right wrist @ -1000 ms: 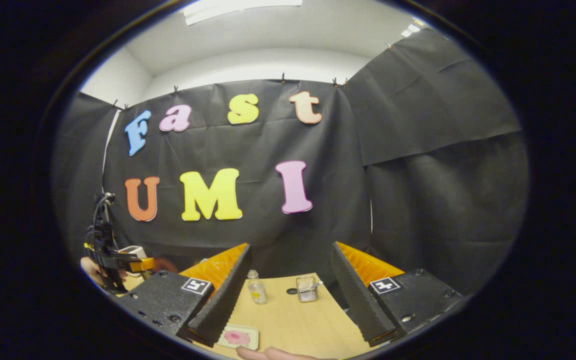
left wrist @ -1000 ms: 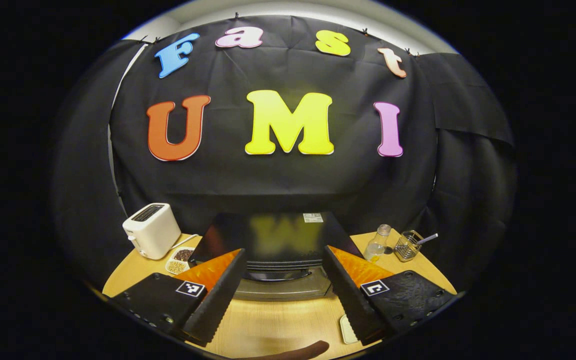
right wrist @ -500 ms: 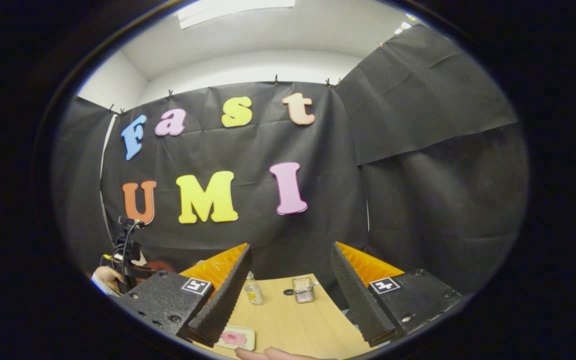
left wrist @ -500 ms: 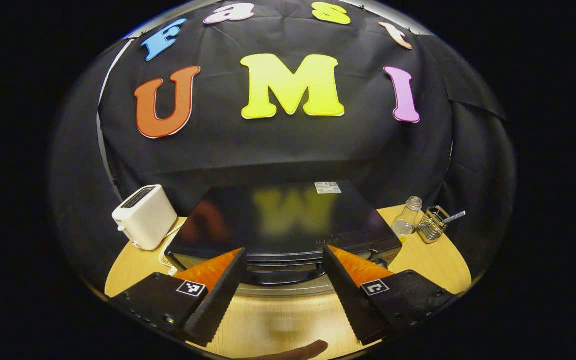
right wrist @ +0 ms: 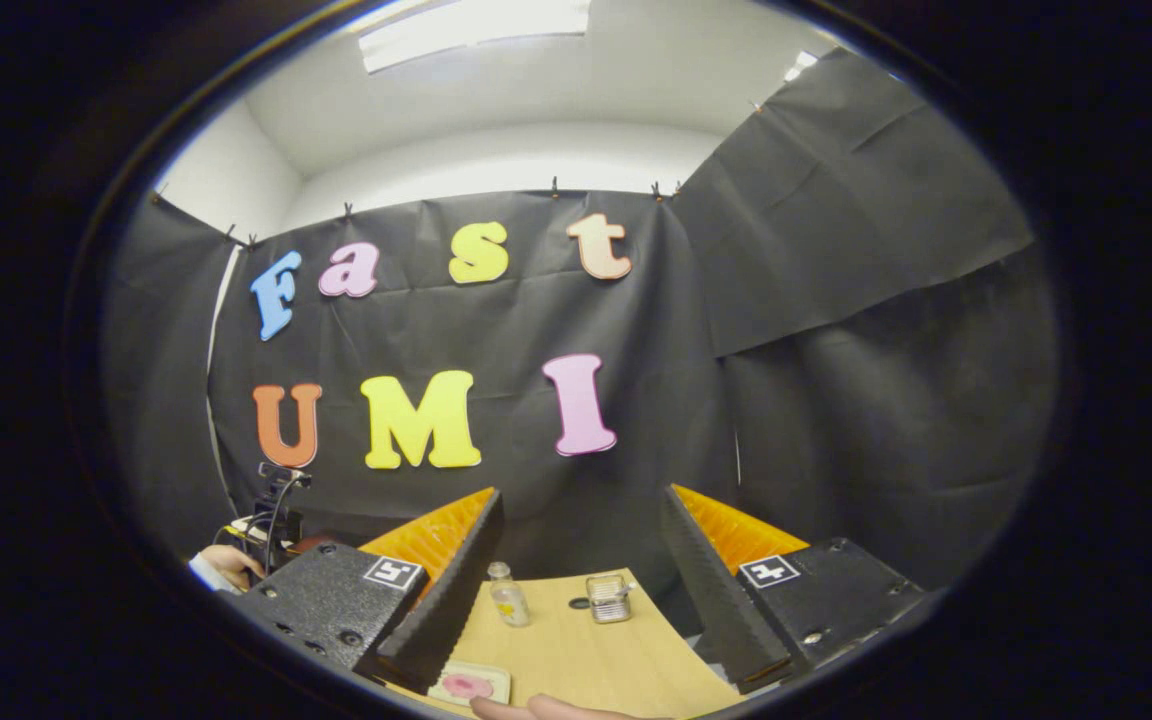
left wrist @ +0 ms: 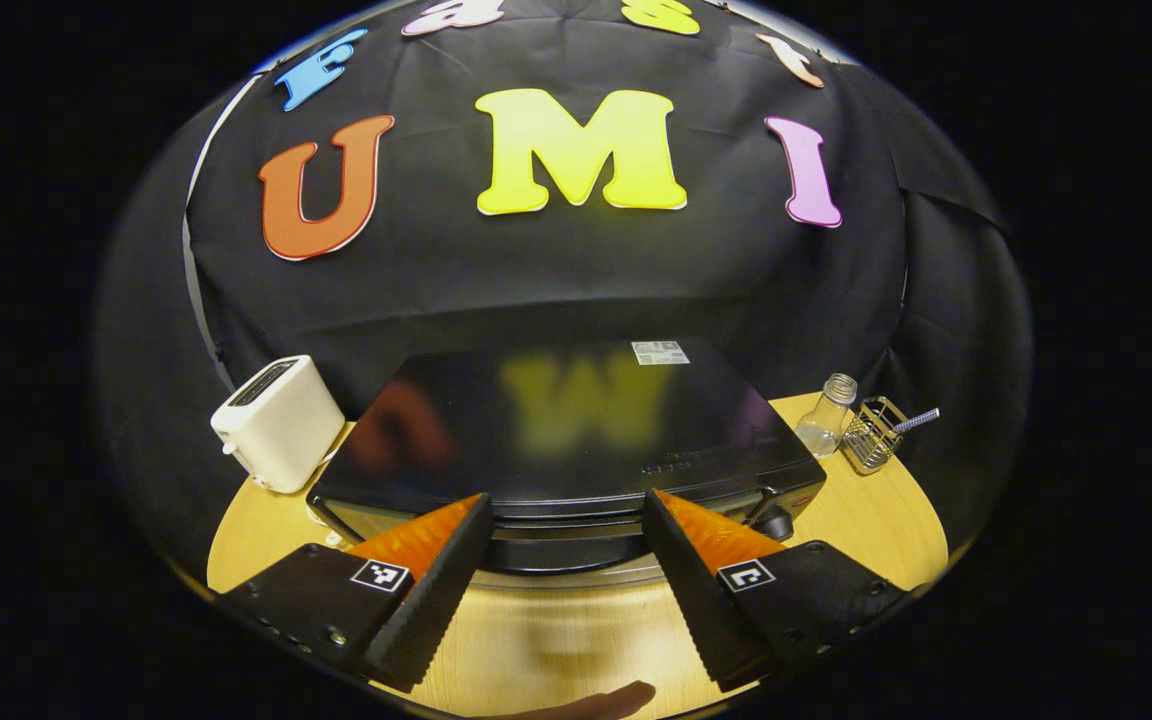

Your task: Open the electric oven with the left hand, put the food in, and close the electric oven.

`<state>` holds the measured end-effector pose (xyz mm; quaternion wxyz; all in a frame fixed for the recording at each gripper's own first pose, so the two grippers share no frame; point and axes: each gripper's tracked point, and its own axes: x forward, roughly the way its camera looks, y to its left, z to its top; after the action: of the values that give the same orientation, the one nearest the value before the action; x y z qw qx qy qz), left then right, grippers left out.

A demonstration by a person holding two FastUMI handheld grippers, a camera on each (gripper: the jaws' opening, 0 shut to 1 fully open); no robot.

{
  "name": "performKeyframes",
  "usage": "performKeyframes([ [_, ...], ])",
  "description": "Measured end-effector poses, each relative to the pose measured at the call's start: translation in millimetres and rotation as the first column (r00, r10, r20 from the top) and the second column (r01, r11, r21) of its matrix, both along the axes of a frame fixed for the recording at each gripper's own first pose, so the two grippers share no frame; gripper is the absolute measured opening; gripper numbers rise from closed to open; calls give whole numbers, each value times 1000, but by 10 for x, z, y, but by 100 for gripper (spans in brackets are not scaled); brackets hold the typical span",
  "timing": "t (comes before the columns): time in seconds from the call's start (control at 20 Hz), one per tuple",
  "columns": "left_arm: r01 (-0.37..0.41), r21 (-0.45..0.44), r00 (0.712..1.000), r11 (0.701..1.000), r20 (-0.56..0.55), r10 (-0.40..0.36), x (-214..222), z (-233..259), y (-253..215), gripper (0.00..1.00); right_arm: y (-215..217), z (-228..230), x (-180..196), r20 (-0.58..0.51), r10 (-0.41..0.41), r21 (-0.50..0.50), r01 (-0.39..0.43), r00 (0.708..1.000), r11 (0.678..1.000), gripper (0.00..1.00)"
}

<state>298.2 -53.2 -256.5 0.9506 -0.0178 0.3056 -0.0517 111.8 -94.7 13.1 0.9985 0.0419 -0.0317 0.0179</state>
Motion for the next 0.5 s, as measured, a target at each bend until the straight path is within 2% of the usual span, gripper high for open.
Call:
performKeyframes([
  [0.05, -2, -1, 1000, 1000, 5, 2, -30, -4, 1, 96, 20, 12, -26, -1, 6, -1, -6, 1000, 1000, 97],
  [0.5, 8, -5, 999, 1000, 51, -7, -450, -32, 24, 95, 161, -4, -154, -35, 13, -45, -15, 999, 999, 97],
])
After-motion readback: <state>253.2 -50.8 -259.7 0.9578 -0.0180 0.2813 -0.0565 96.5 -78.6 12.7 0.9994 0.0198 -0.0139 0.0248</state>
